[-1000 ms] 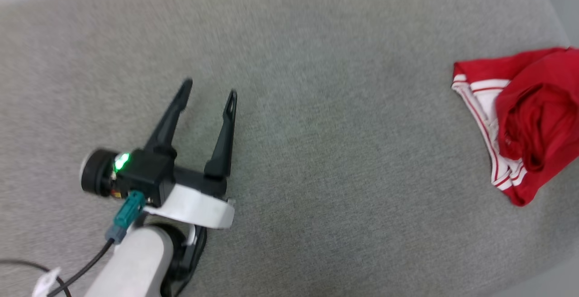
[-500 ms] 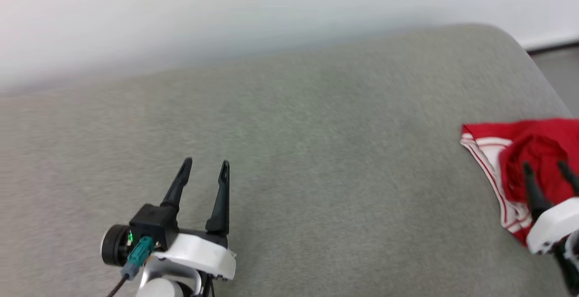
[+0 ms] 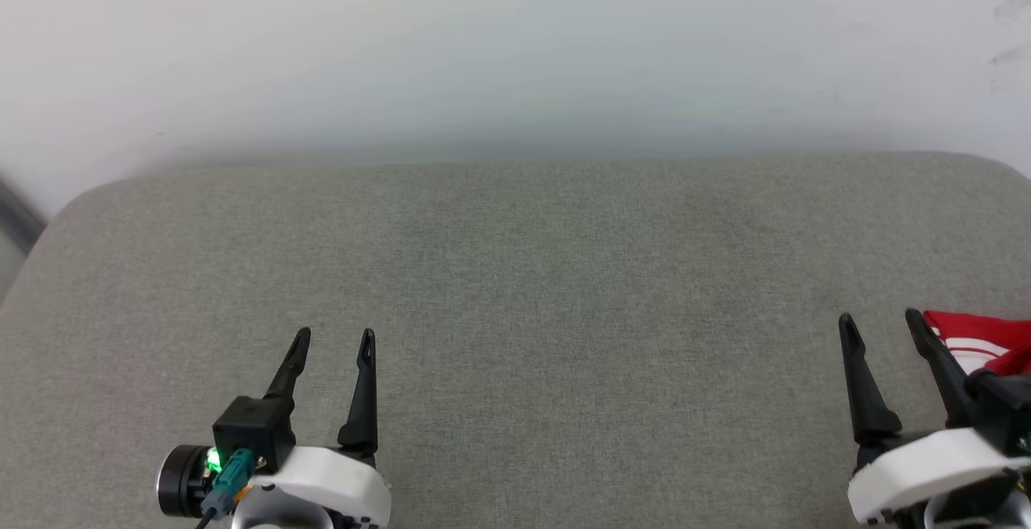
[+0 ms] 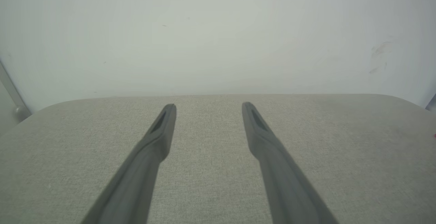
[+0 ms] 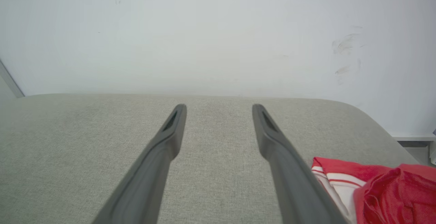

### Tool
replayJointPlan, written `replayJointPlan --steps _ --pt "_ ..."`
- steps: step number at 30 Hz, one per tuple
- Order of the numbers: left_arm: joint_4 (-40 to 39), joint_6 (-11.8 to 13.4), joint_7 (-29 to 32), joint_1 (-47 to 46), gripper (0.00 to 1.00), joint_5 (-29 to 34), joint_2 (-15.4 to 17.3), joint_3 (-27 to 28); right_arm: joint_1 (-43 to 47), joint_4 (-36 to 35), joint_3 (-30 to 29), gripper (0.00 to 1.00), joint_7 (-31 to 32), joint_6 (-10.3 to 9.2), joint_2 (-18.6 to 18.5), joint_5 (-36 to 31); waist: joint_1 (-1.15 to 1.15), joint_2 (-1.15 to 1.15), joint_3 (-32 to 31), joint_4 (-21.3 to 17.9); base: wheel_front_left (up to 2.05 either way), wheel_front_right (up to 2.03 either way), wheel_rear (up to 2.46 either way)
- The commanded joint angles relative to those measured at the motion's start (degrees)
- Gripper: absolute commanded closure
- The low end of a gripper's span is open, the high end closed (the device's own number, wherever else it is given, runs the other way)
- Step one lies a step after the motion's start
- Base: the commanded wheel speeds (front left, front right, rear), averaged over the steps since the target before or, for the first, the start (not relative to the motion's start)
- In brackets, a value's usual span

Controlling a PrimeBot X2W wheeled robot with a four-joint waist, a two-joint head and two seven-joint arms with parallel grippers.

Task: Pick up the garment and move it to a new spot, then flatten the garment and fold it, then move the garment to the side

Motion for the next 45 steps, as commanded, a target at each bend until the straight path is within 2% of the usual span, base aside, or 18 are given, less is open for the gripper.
replayJointPlan --steps 1,5,9,15,33,34,36,45 --pt "0.1 0.1 -0.3 0.8 0.0 0.0 0.1 0.0 1.3 -0.8 -0.3 0.0 0.3 -0.04 0.2 -0.3 0.01 0.0 -0.7 0.7 0.0 0.0 0.0" --pt "1.0 0.1 -0.5 1.7 0.0 0.2 0.7 0.0 6.2 -7.5 -0.8 0.0 2.9 -0.03 1.8 -1.1 0.01 0.0 -1.6 1.0 0.0 0.0 0.0" --pt "1.9 0.3 -0.6 2.4 0.0 0.3 0.8 -0.1 9.8 -10.6 -0.8 0.0 4.3 -0.03 2.6 -1.2 0.01 0.0 -2.3 1.0 0.0 0.0 0.0" --pt "3.0 0.1 -0.8 2.8 0.0 0.4 0.5 -0.6 12.0 -11.9 -0.7 0.0 5.2 -0.03 3.2 -1.2 0.01 0.0 -2.8 0.7 0.0 0.0 0.0" --pt "4.6 -0.2 -0.7 1.0 0.0 -0.4 0.1 -1.2 10.8 -12.6 -0.2 0.0 5.7 -0.03 3.4 -2.1 0.01 0.0 -2.2 1.0 0.0 0.0 0.0" --pt "4.6 -0.2 -0.4 1.7 1.0 -0.3 0.0 -1.2 11.1 -12.2 -0.1 1.0 5.8 -0.01 3.1 -1.7 0.01 0.0 -2.2 1.0 0.0 0.0 0.0" --pt "5.2 -0.4 -0.2 2.2 1.0 -0.8 -0.4 -1.2 11.3 -11.3 0.2 1.0 5.7 -0.01 3.1 -1.2 0.01 0.0 -2.2 1.0 0.0 0.0 0.0" --pt "5.4 -2.6 2.1 1.7 1.0 -9.4 -2.0 2.2 9.0 -8.2 0.5 1.0 5.4 -0.01 2.5 10.4 0.01 0.0 -2.1 0.9 0.0 0.0 0.0"
